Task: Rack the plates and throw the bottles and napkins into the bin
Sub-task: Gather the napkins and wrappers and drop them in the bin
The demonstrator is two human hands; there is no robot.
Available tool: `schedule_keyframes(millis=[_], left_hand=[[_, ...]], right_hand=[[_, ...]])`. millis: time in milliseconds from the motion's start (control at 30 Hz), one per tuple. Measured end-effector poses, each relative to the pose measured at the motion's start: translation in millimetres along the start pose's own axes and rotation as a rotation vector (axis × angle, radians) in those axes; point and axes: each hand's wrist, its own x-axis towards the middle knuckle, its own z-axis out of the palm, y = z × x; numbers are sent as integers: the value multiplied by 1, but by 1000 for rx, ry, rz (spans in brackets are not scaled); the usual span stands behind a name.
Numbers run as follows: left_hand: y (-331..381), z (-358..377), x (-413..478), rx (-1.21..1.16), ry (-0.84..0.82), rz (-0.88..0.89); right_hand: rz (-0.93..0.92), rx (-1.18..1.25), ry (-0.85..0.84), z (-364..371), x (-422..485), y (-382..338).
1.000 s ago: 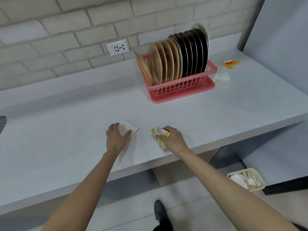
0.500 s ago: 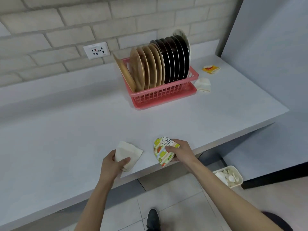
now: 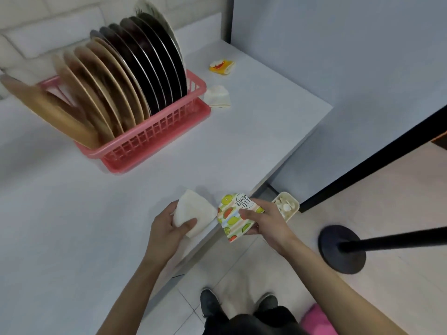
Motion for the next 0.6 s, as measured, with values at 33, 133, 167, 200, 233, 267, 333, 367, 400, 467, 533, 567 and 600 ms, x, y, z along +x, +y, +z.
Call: schedule_keyframes(millis=[33, 133, 167, 200, 233, 267, 333, 367, 400, 467, 533, 567, 600], left_hand=[[5, 9, 9, 15, -27, 12], [20, 43, 30, 41, -90, 24], [24, 57, 35, 52, -110, 22], [27, 72, 39, 63, -129, 23], [30, 87, 42, 79, -145, 21], [33, 103, 44, 92, -164, 21], [37, 133, 46, 108, -201, 7], [39, 150, 46, 122, -222, -10], [41, 167, 43, 139, -243, -25], [47, 197, 37, 191, -259, -34], [51, 223, 31, 249, -265, -30], [51, 235, 29, 270, -272, -44], [50, 245, 27, 284, -267, -60]], right_hand=[[-5, 9, 32, -8, 0, -2], [3, 54, 113, -37, 1, -5], [10, 75, 137, -49, 1, -5], [14, 93, 156, -62, 1, -5], [15, 111, 172, -76, 0, -5], [15, 128, 186, -90, -1, -5], [11, 154, 202, -121, -3, -4], [12, 160, 205, -138, -4, -2], [16, 159, 209, -155, -5, 0], [25, 151, 217, -189, -3, 5], [45, 168, 218, -218, 3, 12], [64, 179, 219, -231, 5, 16], [85, 182, 215, -243, 8, 21]])
